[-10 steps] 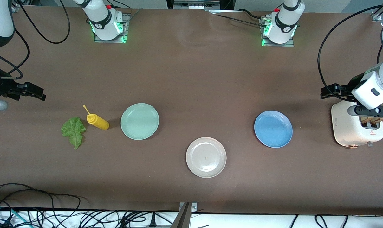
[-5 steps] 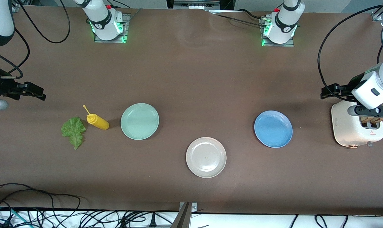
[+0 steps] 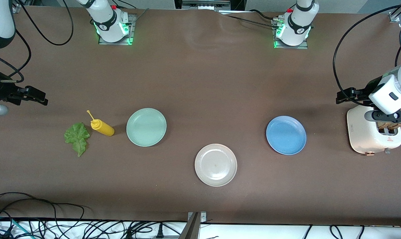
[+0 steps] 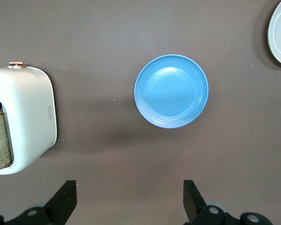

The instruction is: Make sandwich on beige plate with both arms

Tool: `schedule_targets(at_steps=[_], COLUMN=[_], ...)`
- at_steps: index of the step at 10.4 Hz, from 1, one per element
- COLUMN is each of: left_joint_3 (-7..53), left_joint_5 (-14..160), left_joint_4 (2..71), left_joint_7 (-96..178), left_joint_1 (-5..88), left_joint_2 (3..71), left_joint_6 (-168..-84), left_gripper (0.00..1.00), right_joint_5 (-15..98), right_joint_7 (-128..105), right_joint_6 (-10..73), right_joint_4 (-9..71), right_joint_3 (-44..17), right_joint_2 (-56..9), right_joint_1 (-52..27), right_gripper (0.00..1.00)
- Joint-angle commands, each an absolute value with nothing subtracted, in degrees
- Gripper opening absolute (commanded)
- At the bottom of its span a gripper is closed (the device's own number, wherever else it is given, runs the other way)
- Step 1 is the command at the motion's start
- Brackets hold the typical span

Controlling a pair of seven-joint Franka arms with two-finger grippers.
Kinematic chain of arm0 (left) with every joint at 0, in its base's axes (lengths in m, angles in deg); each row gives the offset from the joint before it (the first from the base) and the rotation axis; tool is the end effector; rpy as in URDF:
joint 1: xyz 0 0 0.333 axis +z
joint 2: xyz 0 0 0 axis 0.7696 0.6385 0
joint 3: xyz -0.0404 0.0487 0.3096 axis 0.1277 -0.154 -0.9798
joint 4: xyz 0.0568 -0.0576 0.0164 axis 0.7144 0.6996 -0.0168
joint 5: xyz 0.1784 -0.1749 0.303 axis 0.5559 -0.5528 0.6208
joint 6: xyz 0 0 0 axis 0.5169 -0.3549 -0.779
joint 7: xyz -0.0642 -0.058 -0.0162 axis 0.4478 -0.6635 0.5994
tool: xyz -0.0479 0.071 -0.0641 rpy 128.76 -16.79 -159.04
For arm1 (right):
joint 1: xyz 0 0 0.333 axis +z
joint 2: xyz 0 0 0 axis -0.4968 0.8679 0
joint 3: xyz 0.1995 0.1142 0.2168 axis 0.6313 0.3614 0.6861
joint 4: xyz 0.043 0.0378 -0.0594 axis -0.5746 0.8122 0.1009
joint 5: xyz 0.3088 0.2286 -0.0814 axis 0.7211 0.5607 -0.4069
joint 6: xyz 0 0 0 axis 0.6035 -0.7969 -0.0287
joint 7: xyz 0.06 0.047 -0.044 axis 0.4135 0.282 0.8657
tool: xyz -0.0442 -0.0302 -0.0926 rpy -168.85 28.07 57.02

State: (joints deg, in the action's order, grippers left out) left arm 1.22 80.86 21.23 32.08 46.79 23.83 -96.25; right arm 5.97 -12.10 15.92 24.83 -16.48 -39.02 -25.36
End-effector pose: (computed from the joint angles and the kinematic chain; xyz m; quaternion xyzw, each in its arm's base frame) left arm 0.6082 -0.0057 0.5421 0.9965 -0.0197 -0.0811 0.0075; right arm 0.6025 -0.0358 0.5416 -1.0000 -0.0026 0.0015 0.0025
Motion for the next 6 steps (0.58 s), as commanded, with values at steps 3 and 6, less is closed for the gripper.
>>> schedule_targets(at_steps=[3,6], left_joint_3=[0.95,1.12], left_joint_5=[80.45,80.45], left_joint_4=[21.52,22.22], left_joint_7=[30.93,30.93], left_joint_1=[47.24,47.15], left_joint_2=[22.7,22.79], left_joint_6=[-95.8,-95.71], left_gripper=[1.0,1.0], right_joint_5=[5.16,5.24], right_joint_7=[-12.78,-12.78], right_joint_6=[16.87,16.87], right_joint_4=[26.48,26.47], right_joint_3=[-16.32,-16.32], right_joint_2=[-40.35,-40.35], right_joint_1=[-25.31,-25.31], right_gripper=[1.0,1.0])
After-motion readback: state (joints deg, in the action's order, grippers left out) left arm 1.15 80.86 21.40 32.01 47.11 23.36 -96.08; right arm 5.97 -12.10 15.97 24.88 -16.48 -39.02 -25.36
